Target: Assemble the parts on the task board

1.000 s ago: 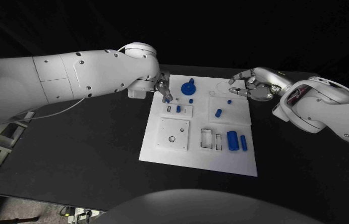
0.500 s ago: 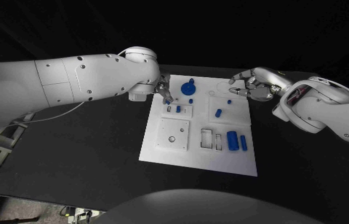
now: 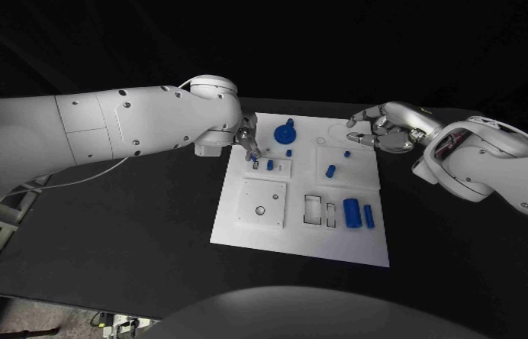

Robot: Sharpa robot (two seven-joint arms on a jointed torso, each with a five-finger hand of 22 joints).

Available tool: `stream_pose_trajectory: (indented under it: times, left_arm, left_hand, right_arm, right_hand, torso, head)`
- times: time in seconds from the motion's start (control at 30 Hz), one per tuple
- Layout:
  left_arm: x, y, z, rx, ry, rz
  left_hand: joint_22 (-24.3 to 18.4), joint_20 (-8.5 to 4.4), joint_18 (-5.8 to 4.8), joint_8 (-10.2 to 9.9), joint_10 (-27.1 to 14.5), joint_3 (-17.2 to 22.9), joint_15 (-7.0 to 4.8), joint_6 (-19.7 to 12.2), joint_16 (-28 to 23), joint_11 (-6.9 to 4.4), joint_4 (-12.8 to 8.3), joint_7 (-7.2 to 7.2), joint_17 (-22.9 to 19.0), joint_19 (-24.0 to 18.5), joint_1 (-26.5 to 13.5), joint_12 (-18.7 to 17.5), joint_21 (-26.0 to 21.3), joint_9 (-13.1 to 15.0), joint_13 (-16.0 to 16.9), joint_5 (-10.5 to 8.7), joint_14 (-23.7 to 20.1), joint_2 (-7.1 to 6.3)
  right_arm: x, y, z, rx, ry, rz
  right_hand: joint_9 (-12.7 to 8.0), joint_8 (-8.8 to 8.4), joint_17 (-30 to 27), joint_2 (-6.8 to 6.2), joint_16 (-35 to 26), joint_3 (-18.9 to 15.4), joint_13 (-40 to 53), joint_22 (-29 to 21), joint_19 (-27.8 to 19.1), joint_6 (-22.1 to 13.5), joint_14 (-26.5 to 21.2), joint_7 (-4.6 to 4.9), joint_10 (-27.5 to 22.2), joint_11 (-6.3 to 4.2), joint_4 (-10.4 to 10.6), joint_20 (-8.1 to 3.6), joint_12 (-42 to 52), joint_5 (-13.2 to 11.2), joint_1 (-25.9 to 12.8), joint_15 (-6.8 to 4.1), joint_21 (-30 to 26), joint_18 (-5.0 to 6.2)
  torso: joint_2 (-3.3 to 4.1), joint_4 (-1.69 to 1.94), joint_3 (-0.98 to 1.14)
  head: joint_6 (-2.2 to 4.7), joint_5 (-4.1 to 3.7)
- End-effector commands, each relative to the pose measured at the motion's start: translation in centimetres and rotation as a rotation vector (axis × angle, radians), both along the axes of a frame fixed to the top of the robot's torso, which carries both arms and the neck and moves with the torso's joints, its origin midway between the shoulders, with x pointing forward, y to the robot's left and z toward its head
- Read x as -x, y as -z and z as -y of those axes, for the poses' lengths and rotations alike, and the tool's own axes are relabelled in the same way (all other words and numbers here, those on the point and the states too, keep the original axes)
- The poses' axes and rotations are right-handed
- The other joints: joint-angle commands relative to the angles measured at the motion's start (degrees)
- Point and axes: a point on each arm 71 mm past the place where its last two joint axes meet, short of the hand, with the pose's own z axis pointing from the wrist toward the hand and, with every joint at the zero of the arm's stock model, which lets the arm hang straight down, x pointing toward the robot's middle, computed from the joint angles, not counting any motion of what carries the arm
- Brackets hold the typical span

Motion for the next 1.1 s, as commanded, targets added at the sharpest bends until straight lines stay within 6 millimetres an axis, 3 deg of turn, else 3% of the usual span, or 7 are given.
stream_pose_trajectory:
  times: [0.03, 1.1]
  left_arm:
    - [0.16, 0.11, 0.09, -0.004, 0.005, -0.004]
    - [0.51, 0.93, 0.27, -0.015, 0.017, -0.006]
  left_hand:
    - [14.31, -0.47, -0.35, 0.19, 5.96, 0.26, -0.41, 0.2, 0.14, -0.23, 0.0, 0.06, 15.08, 4.56, -0.52, 0.01, -0.25, 0.09, 15.06, 0.11, 6.02, -0.06]
    - [13.97, -0.45, -0.13, 0.14, 5.96, 0.56, -0.39, 0.08, 0.14, -0.21, -0.04, 0.08, 15.08, 3.96, -0.77, 0.01, -1.09, 0.18, 15.06, 0.23, 6.02, -0.01]
  right_arm:
    - [0.04, 0.07, -0.09, 0.007, -0.004, -0.004]
    - [0.04, 0.07, -0.14, 0.007, -0.006, -0.002]
  right_hand:
    - [0.06, 0.25, 15.09, -0.12, 0.2, 0.23, 14.95, 12.03, 0.05, 0.37, 5.98, 0.03, 5.93, 0.44, 0.04, -0.19, -0.23, 0.39, 0.66, 0.22, -0.18, 0.62]
    - [0.03, 0.19, 15.09, -0.17, 0.2, 0.35, 14.95, 12.05, 0.09, 0.43, 5.98, 0.02, 5.93, 0.43, -0.11, -0.18, -0.23, 0.64, 0.87, 0.22, -0.14, 0.61]
  torso:
    - [-0.01, -0.01, -0.01]
    - [0.04, -0.05, -0.03]
  head:
    - [0.0, 0.02]
    - [0.0, 0.14]
